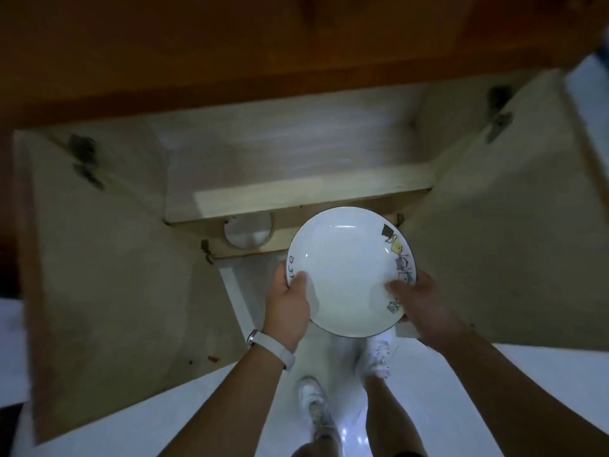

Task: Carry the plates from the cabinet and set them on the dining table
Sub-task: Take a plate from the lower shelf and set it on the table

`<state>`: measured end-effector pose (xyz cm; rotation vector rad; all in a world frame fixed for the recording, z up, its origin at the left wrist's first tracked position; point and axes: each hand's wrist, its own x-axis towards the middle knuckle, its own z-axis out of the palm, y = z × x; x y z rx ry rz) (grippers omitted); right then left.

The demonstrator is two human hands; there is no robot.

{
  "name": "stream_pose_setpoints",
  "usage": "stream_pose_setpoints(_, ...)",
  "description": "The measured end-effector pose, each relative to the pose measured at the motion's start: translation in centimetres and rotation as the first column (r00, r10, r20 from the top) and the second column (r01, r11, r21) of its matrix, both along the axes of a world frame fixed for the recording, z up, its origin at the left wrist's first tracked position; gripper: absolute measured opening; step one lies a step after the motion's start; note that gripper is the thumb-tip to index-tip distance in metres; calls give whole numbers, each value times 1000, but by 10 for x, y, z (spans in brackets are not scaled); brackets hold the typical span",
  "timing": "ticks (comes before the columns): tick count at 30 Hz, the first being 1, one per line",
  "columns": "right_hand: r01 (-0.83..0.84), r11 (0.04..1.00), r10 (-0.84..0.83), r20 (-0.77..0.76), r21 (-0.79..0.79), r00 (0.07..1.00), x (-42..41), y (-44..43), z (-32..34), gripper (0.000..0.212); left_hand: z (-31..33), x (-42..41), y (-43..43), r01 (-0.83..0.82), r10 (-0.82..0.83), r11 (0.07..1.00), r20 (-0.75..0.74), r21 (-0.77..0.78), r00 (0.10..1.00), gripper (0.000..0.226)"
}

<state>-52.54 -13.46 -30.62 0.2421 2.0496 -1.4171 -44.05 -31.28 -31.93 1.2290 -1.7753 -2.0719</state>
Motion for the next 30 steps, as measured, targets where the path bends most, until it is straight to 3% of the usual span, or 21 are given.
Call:
stream_pose_setpoints(6, 118, 992, -117, -30, 39, 993, 47, 41, 100, 13, 101, 24, 28, 154, -158, 986, -66, -58, 985, 26)
stream_pose_setpoints(16, 306, 951, -309, -203, -44, 929, 114, 131, 205, 23, 191, 46, 107, 342, -351, 936, -193, -79, 916, 24)
stream_pose_setpoints(24, 490, 862, -505, -297, -130, 810, 214, 222, 238, 28, 225, 92, 197, 551, -587, 808, -218, -206, 779, 25)
stream_pose_setpoints(30, 679, 705, -704, -315, -205, 637, 329, 293, 256, 29, 255, 157, 283, 714, -762, 647, -249, -266, 598, 23)
